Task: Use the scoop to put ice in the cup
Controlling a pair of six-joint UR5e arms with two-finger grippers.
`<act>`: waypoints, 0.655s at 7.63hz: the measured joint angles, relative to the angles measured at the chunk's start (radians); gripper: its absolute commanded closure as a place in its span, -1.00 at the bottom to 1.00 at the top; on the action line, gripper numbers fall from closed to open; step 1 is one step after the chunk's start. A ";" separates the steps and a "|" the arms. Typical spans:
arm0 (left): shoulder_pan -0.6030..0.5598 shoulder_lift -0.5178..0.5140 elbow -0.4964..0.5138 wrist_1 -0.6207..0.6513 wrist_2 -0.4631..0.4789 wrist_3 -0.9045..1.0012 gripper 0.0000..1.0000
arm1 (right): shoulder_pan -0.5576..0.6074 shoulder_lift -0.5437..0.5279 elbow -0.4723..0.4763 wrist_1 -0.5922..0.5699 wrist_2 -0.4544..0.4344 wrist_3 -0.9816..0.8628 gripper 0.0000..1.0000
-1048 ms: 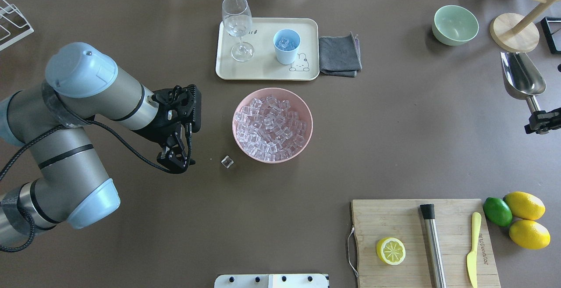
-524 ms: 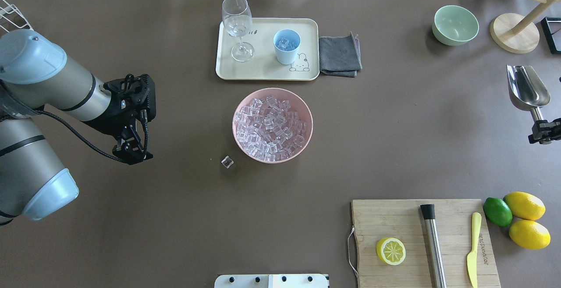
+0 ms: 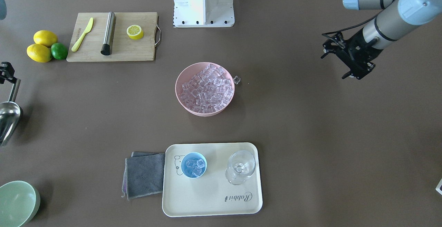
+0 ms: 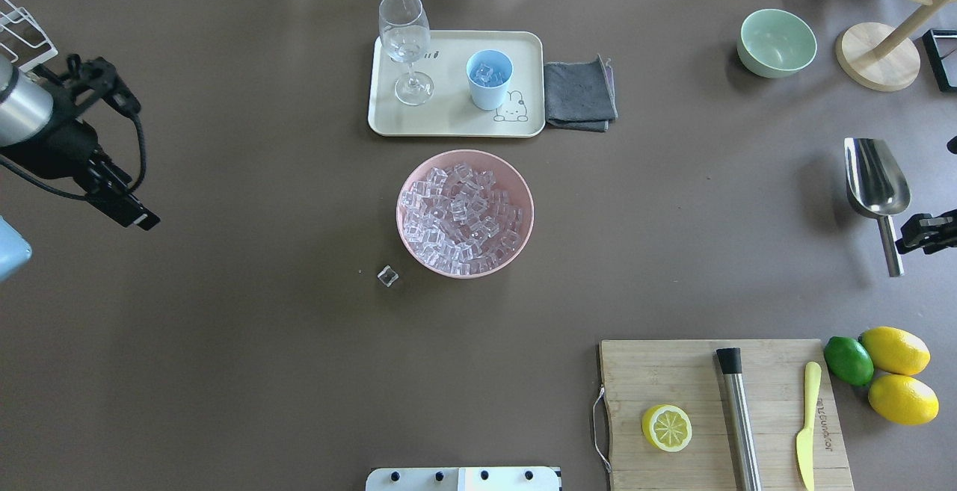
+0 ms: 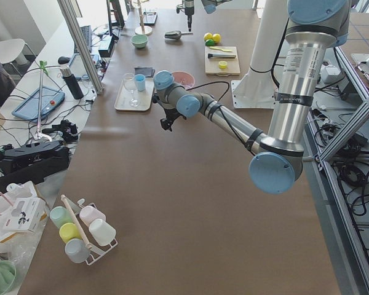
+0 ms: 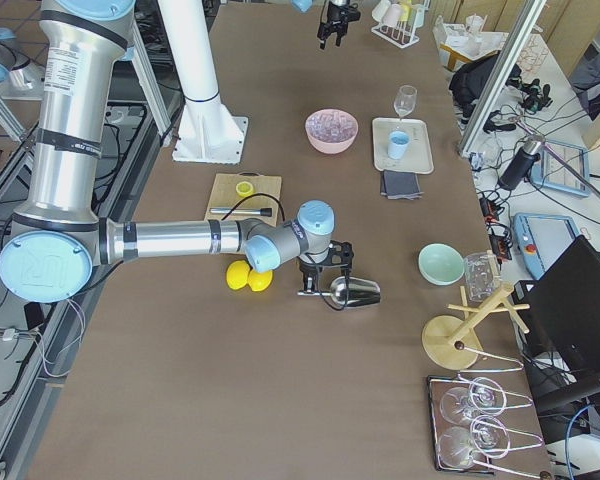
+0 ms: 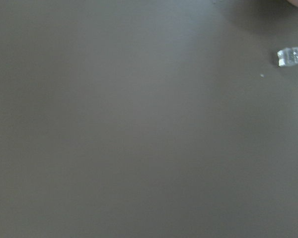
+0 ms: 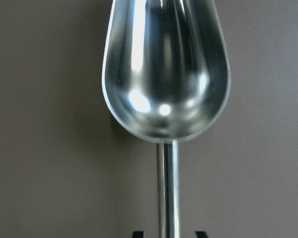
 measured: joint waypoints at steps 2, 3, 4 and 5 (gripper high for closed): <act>-0.178 0.029 0.053 0.033 -0.055 -0.041 -0.99 | 0.001 -0.012 0.006 -0.004 0.017 -0.032 -1.00; -0.260 0.044 0.074 0.036 -0.058 -0.044 -0.99 | 0.005 -0.025 0.020 -0.007 0.042 -0.054 -1.00; -0.334 0.070 0.097 0.038 -0.058 -0.044 -0.99 | 0.020 -0.044 0.035 -0.010 0.061 -0.078 -1.00; -0.395 0.101 0.132 0.038 -0.050 -0.043 -0.99 | 0.055 -0.066 0.047 -0.011 0.069 -0.115 -1.00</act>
